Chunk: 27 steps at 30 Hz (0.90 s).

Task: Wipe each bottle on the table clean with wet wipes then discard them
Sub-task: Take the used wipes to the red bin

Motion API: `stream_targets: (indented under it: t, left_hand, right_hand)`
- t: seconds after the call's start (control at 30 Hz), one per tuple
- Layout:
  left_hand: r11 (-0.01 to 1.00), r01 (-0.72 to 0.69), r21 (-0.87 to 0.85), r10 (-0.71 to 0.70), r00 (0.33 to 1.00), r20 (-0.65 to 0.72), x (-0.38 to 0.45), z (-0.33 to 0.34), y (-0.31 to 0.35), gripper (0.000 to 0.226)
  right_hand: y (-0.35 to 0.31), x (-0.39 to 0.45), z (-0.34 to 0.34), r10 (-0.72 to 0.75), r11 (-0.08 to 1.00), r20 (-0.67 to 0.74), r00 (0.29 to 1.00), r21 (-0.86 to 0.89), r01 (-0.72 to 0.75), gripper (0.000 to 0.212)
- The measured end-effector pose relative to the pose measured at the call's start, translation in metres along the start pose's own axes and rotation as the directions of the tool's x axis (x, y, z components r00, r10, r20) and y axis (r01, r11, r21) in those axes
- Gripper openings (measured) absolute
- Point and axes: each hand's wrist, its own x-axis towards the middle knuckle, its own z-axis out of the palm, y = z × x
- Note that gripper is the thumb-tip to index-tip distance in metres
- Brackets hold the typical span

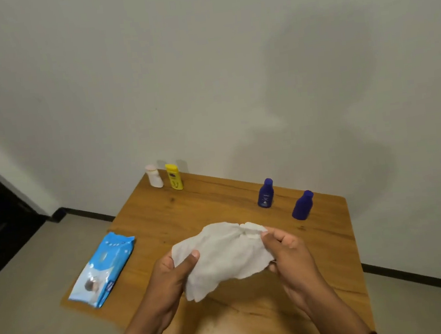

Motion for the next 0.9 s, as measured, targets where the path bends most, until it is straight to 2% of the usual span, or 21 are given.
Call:
stream_targets:
  t: [0.1,0.23,0.37,0.5,0.67,0.8,0.9]
  left_hand:
    - [0.998,-0.045,-0.046,0.042,0.997,-0.058,-0.018,-0.047,0.002,0.039]
    - [0.995,-0.078,-0.065,0.070,0.990,-0.123,-0.057,-0.123,0.004,0.043]
    - [0.995,-0.092,-0.035,0.086,0.987,-0.135,-0.100,-0.191,0.007,0.046]
    - [0.992,-0.129,-0.013,0.123,0.966,-0.229,-0.130,-0.243,0.015,0.045]
    - [0.982,-0.191,0.005,0.182,0.925,-0.332,-0.142,-0.291,0.025,0.029]
    - [0.979,-0.205,-0.003,0.191,0.914,-0.357,-0.131,-0.314,0.032,0.029]
    - [0.982,-0.188,0.017,0.181,0.914,-0.364,-0.113,-0.334,0.037,0.034]
  right_hand:
    - [0.018,-0.012,0.033,0.035,0.999,-0.040,0.999,-0.029,-0.036,0.023]
    - [0.044,-0.039,0.104,0.064,0.998,-0.010,0.998,0.003,-0.064,0.022]
    - [0.067,-0.070,0.183,0.158,0.969,0.127,0.979,0.170,-0.179,0.017]
    - [0.082,-0.093,0.242,0.207,0.947,0.203,0.957,0.203,-0.248,0.020]
    - [0.084,-0.096,0.287,0.205,0.912,0.292,0.934,0.289,-0.291,0.035]
    - [0.087,-0.079,0.316,0.230,0.876,0.354,0.907,0.331,-0.352,0.045]
    - [0.092,-0.060,0.338,0.235,0.809,0.490,0.840,0.380,-0.448,0.048]
